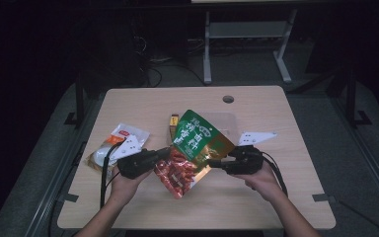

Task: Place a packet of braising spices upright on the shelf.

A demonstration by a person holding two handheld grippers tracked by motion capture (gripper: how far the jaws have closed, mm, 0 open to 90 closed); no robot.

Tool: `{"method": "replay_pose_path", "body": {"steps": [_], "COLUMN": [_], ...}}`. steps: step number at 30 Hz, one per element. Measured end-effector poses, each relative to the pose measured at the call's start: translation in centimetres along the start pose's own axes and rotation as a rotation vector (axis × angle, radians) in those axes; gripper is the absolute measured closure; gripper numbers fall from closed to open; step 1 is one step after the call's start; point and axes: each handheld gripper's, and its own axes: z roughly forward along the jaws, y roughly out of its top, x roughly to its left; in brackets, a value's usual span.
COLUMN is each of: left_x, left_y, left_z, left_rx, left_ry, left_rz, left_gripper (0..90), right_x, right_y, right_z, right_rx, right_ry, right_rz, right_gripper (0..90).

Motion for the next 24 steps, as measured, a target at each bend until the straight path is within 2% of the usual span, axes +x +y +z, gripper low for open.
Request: {"method": "replay_pose_path", "body": {"steps": [2, 8, 17, 21, 24], "left_x": [0.0, -0.1, -0.5, -0.6, -0.5], "left_y": [0.0, 0.0, -0.4, -0.6, -0.8], "left_z": [0.0, -0.1, 0.6, 0.9, 1.1], "left_rx": [-0.009, -0.027, -0.009, -0.005, 0.024], "left_ry": [0.002, 0.016, 0.001, -0.006, -0.003], "left_rz": [-0.004, 0.001, 0.016, 0.022, 0.028], "left_gripper": [89.8, 89.8, 89.6, 89.1, 87.3], "right_x": [0.0, 0.0, 0.3, 0.3, 0.2], "right_y": [0.0, 0.4, 0.5, 0.6, 0.7], "right_z": [0.5, 0.7, 0.2, -0.1, -0.4], "right_rx": [-0.007, -0.044, -0.044, -0.031, -0.035], "right_ry": [0.002, 0.01, -0.023, -0.029, -0.02], "right_rz": [0.001, 0.004, -0.043, -0.078, -0.068], "right_gripper": [61.8, 70.9, 87.9, 89.8, 90.0]}}
